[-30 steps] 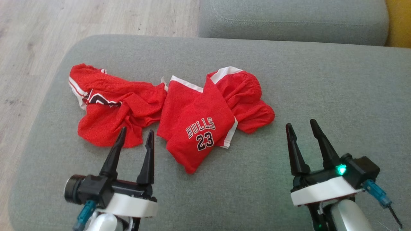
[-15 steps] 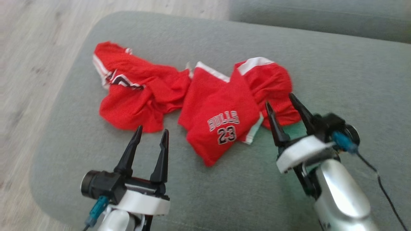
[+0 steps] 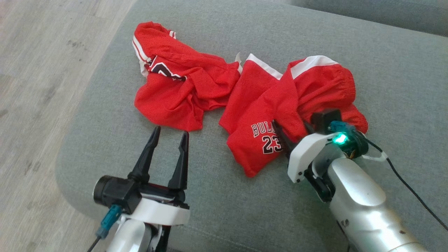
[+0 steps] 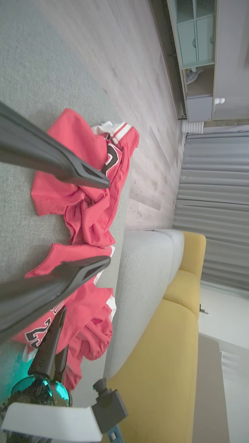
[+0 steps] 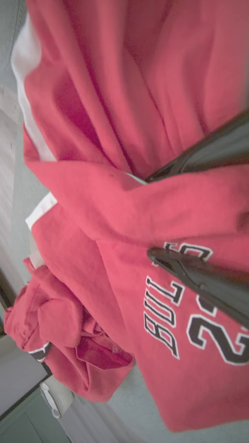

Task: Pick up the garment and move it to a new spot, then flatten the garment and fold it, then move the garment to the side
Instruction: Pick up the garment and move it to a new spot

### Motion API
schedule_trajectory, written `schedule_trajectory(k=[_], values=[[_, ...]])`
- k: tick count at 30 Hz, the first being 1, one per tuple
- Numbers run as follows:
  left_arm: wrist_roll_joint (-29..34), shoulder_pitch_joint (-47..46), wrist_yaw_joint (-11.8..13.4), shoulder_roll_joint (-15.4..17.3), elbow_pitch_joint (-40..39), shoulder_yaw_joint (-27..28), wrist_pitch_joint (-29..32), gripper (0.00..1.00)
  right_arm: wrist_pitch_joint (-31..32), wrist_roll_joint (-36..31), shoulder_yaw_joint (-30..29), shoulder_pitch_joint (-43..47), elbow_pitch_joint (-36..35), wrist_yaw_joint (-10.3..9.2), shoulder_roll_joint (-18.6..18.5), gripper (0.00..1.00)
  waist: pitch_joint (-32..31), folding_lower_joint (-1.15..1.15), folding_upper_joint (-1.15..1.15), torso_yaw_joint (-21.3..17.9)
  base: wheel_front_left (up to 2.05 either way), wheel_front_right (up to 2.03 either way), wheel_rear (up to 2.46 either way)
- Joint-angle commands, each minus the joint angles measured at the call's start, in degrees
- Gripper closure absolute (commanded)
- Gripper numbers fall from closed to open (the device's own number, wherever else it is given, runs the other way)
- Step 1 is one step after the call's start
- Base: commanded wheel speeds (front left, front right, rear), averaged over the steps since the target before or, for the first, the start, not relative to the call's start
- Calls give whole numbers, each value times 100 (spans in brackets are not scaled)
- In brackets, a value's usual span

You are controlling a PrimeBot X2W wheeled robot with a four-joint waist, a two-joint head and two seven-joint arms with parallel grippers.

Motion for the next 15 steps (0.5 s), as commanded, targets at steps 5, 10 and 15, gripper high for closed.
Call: schedule_trajectory(k=[5,10,15], values=[[117,-135,-41,-44,-109,371,-53,0,-553,234,244,-291,-32,-4,53,100,-86,-1,0,-212,0,0,0],[228,-40,-107,-60,-116,541,-53,0,-1172,288,-122,-271,-9,-4,53,100,-300,-1,0,-670,0,0,0],[316,36,-154,-71,-183,694,-53,0,-1320,-88,-914,-189,-187,-4,-103,100,-458,-1,0,-1243,0,0,0]])
